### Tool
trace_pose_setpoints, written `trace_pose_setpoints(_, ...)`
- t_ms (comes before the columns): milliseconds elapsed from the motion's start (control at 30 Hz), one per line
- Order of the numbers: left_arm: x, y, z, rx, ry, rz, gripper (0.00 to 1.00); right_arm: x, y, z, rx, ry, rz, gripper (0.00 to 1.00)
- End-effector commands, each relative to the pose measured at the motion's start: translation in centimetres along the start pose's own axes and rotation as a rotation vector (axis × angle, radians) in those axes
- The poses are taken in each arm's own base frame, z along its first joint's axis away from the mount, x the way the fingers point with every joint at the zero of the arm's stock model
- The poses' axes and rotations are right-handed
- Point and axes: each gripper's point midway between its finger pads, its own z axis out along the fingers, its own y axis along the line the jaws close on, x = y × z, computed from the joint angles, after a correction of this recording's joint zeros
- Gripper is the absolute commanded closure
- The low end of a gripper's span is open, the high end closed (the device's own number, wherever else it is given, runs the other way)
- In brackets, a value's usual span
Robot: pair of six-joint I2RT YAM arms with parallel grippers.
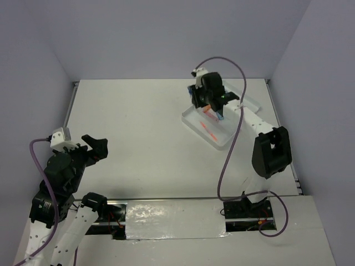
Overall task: Sort the stationery into containers
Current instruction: Place the stationery in the storage box.
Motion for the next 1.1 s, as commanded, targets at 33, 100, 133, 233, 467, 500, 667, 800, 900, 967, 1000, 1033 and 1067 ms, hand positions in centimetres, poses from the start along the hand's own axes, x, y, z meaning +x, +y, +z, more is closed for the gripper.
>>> trace_pose_setpoints(33,-1.0,-0.8,-0.4,0.049,-0.046,-0.006,0.01,-4.9,-10.2,1.3,0.210,-0.041,-0.142,1.00)
trace_pose_setpoints(100,-1.0,-1.1,-0.5,0.068,-0.048,-0.003,0.01,-6.5,-13.6,1.7,0.274,-0.034,-0.181,1.00)
trace_pose_setpoints(133,-1.1,-1.2,-0.6,0.075,-0.052,-0.002,0.01,-7.1,-16.3,1.3,0.329,-0.054,-0.171,1.00)
trace_pose_setpoints(233,-1.1,-1.6,-0.7,0.101,-0.055,0.005,0.01,-8.5,-21.0,0.4,0.380,-0.127,-0.186,1.00)
trace_pose_setpoints(467,-0.6,-2.1,-0.2,0.123,-0.022,0.020,0.01,-5.7,-27.7,0.9,0.447,-0.091,-0.134,1.00)
trace_pose_setpoints(500,-0.5,-2.2,-0.1,0.125,-0.020,0.025,0.01,-5.7,-27.8,1.1,0.436,-0.095,-0.130,1.00)
trace_pose_setpoints(667,-0.3,-2.5,0.0,0.144,-0.008,0.031,0.01,-2.7,-31.1,1.2,0.444,-0.053,-0.139,1.00)
trace_pose_setpoints(800,-0.3,-2.7,0.0,0.150,-0.006,0.036,0.01,-1.0,-32.2,1.5,0.408,-0.044,-0.127,1.00)
trace_pose_setpoints(900,-0.2,-2.7,0.0,0.150,-0.003,0.035,0.01,0.7,-32.9,1.9,0.398,-0.014,-0.106,1.00)
trace_pose_setpoints(967,-0.2,-2.7,0.1,0.151,-0.001,0.037,0.01,1.2,-33.3,1.9,0.409,-0.004,-0.106,1.00)
trace_pose_setpoints(1000,-0.3,-2.8,0.0,0.154,-0.004,0.036,0.01,1.2,-33.4,2.0,0.412,-0.014,-0.110,0.98)
trace_pose_setpoints(1033,-0.3,-2.7,0.0,0.152,-0.004,0.035,0.01,1.7,-33.3,2.1,0.410,-0.007,-0.114,0.97)
trace_pose_setpoints(1067,-0.2,-2.7,0.0,0.153,-0.002,0.037,0.01,1.9,-33.2,2.4,0.405,-0.011,-0.116,0.96)
